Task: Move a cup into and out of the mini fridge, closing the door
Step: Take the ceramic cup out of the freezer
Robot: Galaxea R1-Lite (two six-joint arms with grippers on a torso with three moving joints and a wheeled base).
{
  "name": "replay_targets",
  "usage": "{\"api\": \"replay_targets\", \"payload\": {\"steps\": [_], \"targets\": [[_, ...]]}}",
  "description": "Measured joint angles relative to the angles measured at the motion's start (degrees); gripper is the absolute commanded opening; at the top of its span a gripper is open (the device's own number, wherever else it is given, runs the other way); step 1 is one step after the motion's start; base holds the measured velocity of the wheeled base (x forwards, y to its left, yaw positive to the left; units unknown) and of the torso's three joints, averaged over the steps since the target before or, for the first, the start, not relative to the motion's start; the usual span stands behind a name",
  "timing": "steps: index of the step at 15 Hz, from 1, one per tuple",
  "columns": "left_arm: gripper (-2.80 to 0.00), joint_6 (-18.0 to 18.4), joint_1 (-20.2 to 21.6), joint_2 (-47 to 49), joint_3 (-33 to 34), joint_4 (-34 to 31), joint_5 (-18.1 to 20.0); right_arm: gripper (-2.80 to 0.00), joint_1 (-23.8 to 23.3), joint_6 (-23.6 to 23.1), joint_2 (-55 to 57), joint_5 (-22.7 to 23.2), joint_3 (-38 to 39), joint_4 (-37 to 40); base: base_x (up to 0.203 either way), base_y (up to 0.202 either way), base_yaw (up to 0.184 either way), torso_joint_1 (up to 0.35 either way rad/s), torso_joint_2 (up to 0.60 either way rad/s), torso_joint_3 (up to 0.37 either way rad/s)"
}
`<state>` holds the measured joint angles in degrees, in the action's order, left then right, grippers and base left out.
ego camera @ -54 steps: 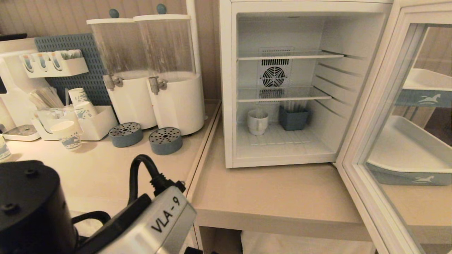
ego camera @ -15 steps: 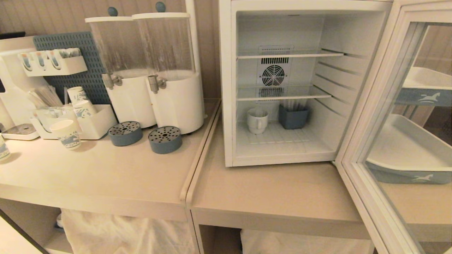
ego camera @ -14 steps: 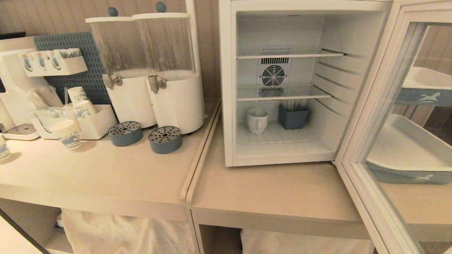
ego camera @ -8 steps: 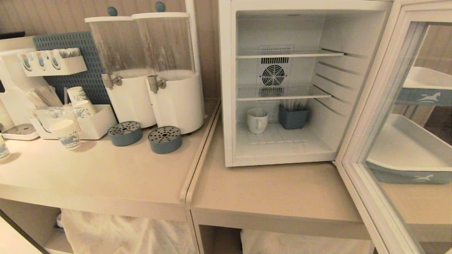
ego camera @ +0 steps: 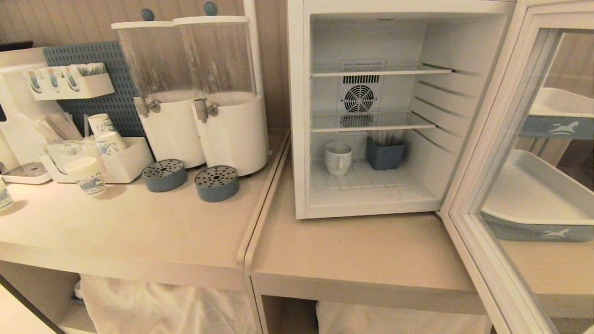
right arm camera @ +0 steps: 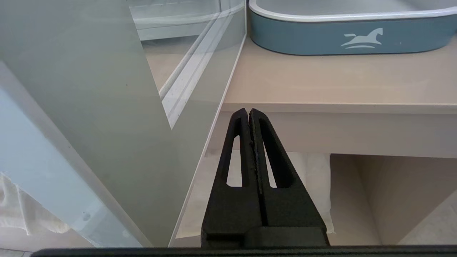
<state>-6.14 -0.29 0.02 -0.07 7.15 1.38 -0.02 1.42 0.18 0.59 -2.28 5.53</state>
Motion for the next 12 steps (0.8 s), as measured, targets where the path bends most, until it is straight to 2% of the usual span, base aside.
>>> {"api": "replay_targets", "payload": {"steps": [8, 12], "targets": [[-2.80, -0.13, 0.00, 0.00, 0.07, 0.06, -0.04, -2.80, 0.02, -0.05, 0.02, -0.08, 0.00, -0.02, -0.188, 0.000, 0.001, 0.003, 0.00, 0.002], [-2.80, -0.82, -0.01, 0.00, 0.07, 0.20, -0.06, -2.80, 0.02, -0.02, 0.02, -0.07, -0.02, 0.00, -0.024, 0.000, -0.002, 0.001, 0.00, 0.002]]}}
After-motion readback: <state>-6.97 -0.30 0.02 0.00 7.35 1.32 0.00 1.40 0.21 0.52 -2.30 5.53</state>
